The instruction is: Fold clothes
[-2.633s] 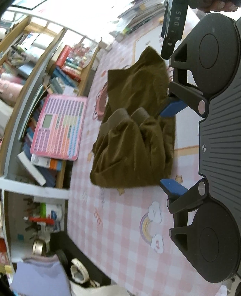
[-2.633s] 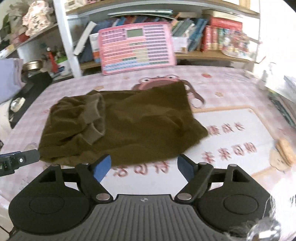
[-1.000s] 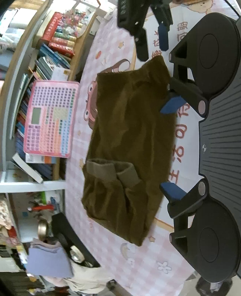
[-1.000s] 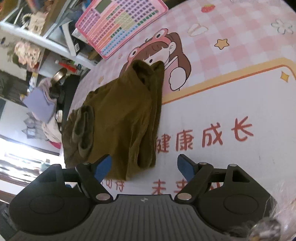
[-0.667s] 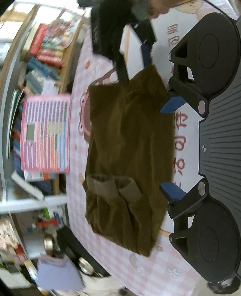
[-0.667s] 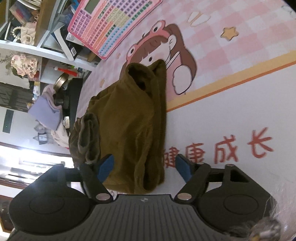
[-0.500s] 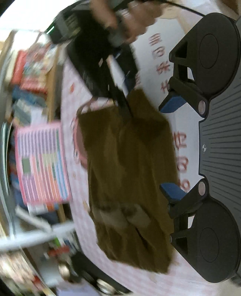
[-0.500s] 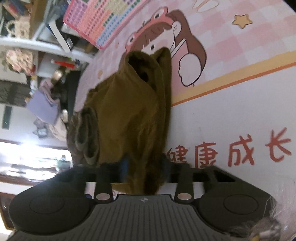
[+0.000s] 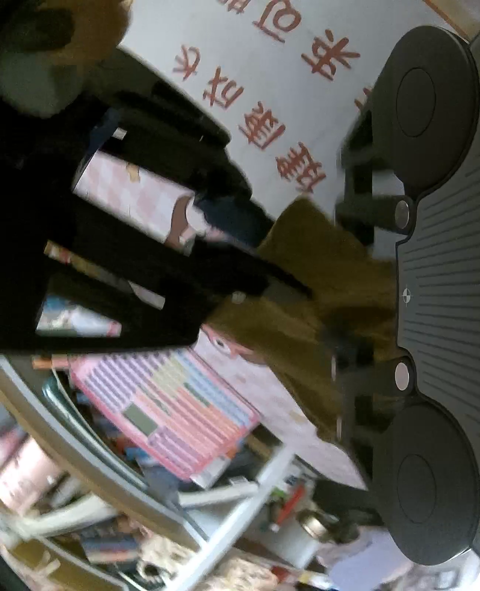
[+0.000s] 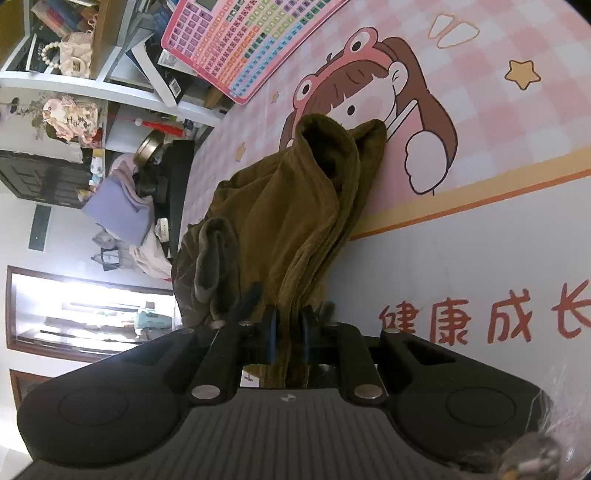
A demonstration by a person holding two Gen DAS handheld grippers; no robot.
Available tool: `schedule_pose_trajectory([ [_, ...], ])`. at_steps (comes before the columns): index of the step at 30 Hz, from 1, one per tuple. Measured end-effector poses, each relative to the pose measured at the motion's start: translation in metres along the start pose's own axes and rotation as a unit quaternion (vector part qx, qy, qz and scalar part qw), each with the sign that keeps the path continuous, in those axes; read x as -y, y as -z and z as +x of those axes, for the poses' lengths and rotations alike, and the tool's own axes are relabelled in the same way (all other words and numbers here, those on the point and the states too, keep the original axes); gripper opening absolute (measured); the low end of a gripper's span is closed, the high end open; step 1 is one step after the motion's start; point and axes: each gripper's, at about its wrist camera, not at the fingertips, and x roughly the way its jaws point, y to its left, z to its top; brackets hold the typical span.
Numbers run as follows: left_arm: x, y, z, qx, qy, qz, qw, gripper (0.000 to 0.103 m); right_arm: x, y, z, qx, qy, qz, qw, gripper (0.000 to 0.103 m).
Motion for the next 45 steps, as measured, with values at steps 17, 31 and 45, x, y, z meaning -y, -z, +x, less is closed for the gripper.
schedule_pose_trajectory([
  [17, -0.025, 0.003, -0.036, 0.024, 0.036, -0.046, 0.9980, 0.010, 0.030, -0.060, 0.023, 0.041, -0.001, 0.082, 0.996, 0.035],
  [31, -0.041, -0.011, -0.064, 0.074, 0.211, -0.208, 0.9522, 0.008, 0.030, -0.046, -0.053, 0.100, 0.033, 0.057, 0.993, 0.011],
  [45, -0.140, 0.079, -0.073, 0.082, 0.222, -0.450, 0.8610, 0.010, -0.113, -0.029, -0.006, 0.108, 0.009, -0.114, 0.988, 0.012],
])
